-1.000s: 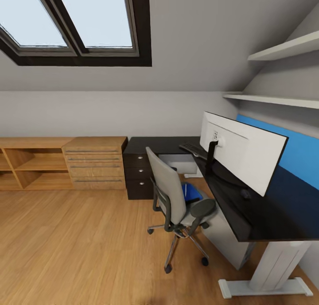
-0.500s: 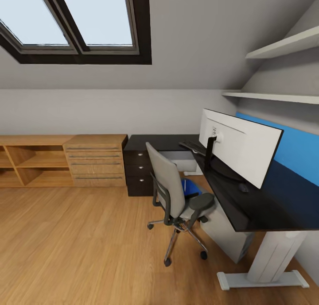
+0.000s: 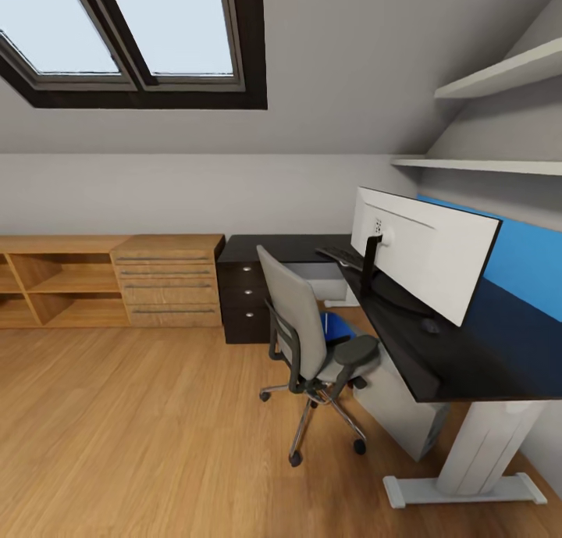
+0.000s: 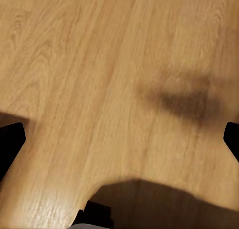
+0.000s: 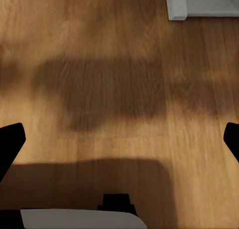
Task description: In the bedroom, organize the workspace by keeping the computer under the desk, ensuring the monitor is on the desk, placing the keyboard on the desk next to the monitor, placing the mouse on the desk next to the keyboard, moving the folder from the swivel chair onto the desk next to the mouse, stacking the notebook on top of the folder with the pen on top of the notebook, and positioning the swivel chair next to the desk.
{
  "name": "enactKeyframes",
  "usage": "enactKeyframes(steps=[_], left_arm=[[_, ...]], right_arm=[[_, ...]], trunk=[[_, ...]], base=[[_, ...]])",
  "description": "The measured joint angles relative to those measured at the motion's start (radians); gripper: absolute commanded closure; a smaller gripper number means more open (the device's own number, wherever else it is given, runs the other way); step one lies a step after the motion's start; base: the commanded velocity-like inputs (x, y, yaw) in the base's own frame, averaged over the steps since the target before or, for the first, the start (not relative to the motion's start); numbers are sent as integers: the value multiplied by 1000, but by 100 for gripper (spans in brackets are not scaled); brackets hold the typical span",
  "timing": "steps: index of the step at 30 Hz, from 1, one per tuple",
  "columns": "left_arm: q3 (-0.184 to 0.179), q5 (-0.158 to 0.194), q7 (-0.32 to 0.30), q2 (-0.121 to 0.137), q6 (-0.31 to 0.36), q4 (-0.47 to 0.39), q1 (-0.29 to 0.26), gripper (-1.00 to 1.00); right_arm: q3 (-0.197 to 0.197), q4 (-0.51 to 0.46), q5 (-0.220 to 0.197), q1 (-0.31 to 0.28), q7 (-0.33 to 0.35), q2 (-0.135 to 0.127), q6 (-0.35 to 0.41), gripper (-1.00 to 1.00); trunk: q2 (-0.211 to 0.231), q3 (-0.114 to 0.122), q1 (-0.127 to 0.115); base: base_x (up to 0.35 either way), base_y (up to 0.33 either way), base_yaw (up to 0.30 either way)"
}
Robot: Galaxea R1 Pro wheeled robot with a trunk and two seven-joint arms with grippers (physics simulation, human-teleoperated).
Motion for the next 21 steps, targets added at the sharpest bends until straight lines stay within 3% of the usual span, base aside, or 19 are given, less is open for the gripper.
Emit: enactKeyframes(steps=[21], left_arm=[[-2,2,1,-2,2,2,0,-100]], right_arm=[[0,0,0,0,0,0,-2,-100]], trunk=[[-147,-66,81]], base=[[0,0,0]])
